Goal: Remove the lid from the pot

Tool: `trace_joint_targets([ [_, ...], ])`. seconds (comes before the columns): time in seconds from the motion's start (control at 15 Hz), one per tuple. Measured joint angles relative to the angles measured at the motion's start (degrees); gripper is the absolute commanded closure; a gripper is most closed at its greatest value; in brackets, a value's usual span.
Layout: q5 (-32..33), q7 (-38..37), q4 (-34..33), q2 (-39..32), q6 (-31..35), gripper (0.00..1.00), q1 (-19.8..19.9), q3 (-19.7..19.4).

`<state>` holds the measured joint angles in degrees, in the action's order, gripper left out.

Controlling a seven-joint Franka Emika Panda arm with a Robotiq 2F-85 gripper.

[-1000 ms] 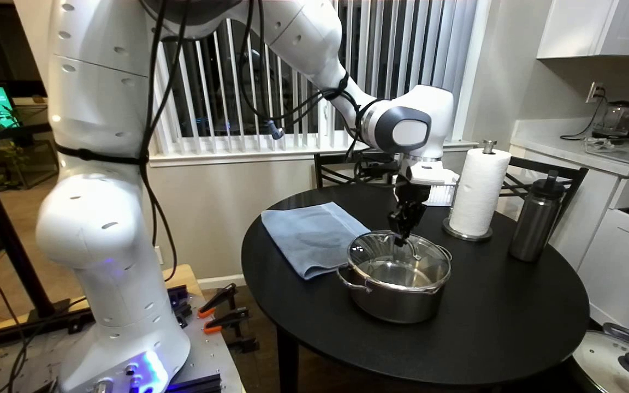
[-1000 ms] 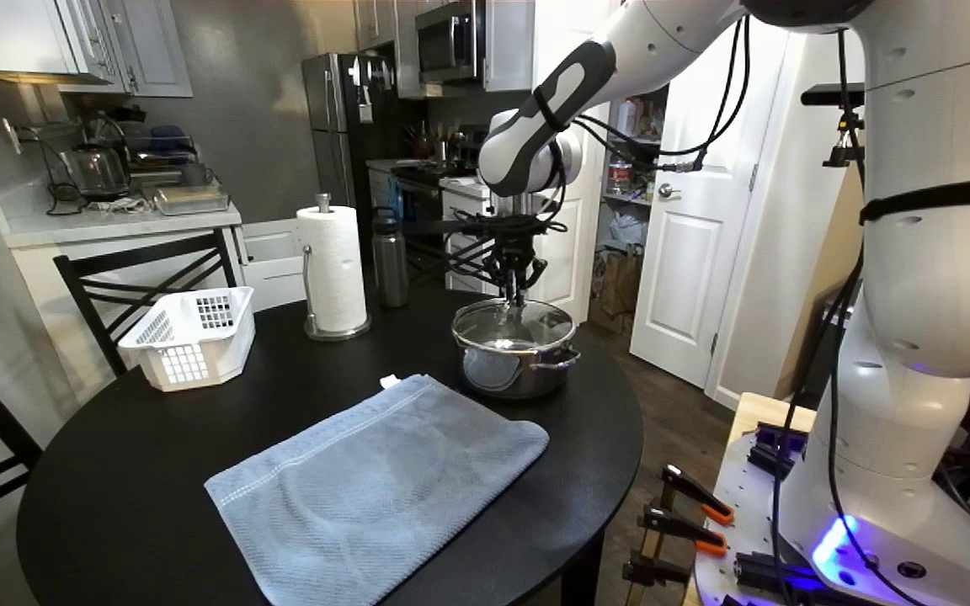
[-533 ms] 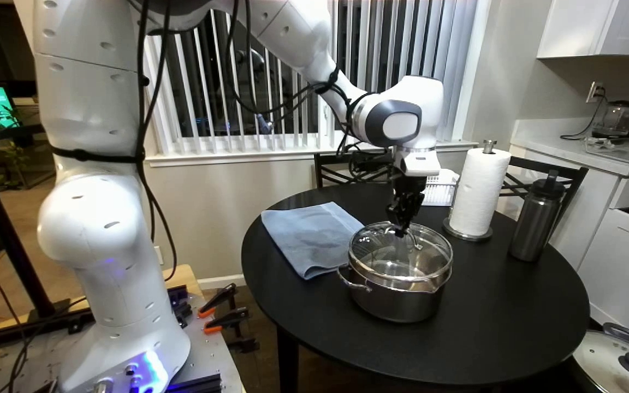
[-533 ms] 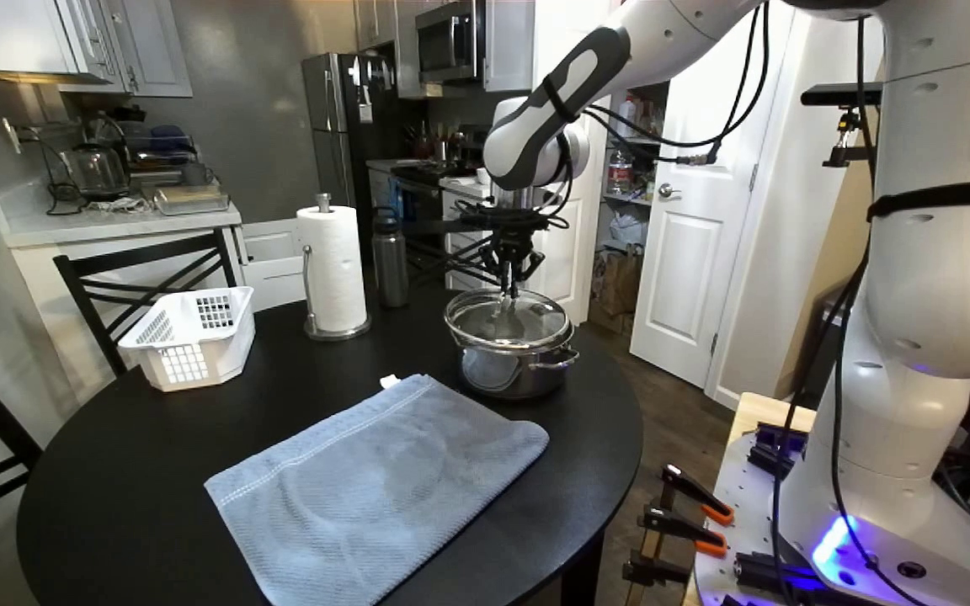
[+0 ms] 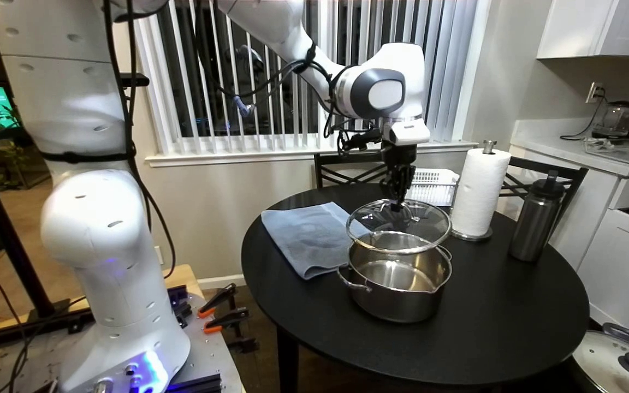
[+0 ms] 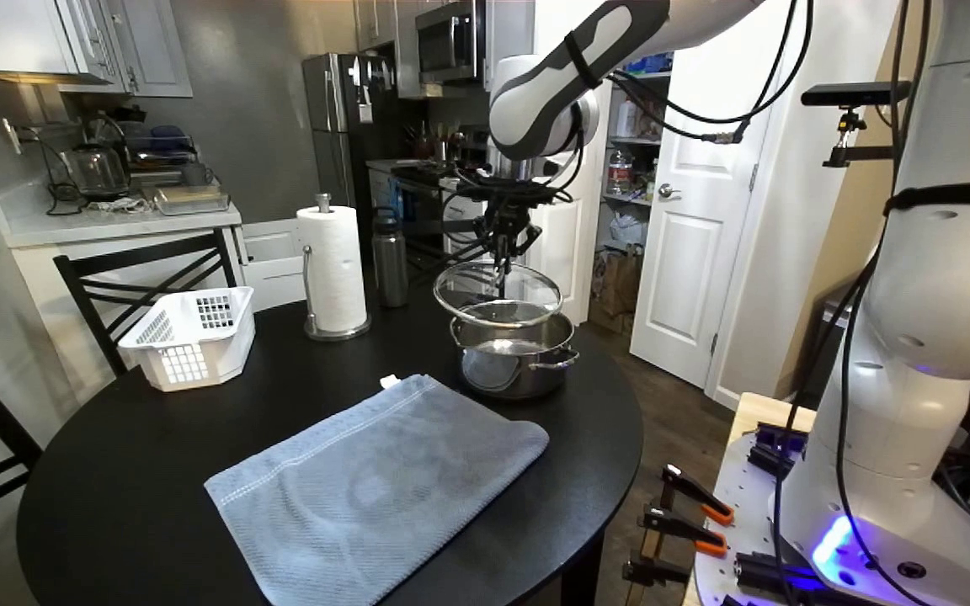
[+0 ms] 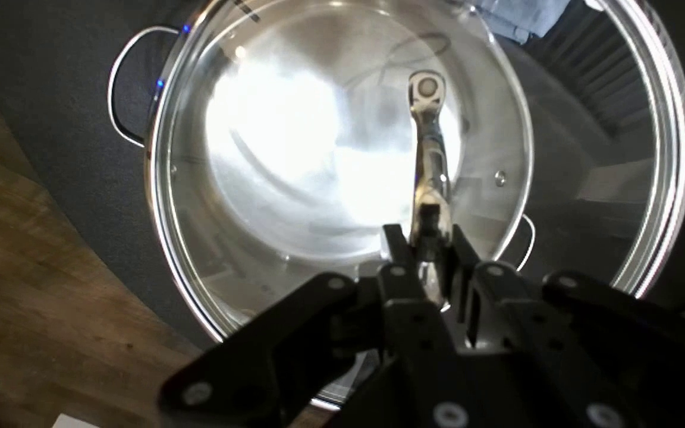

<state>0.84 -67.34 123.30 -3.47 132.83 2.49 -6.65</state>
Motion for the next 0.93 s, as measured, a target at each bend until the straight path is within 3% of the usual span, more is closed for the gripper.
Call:
trace_joint_targets([
  [0.53,-1.5,-4.4,-9.0,-4.1,-3.8,0.96,-6.9,7.8],
  [0.93,-1.5,-8.9,-20.3,-18.1,-7.1,0.96,-12.8,10.1],
])
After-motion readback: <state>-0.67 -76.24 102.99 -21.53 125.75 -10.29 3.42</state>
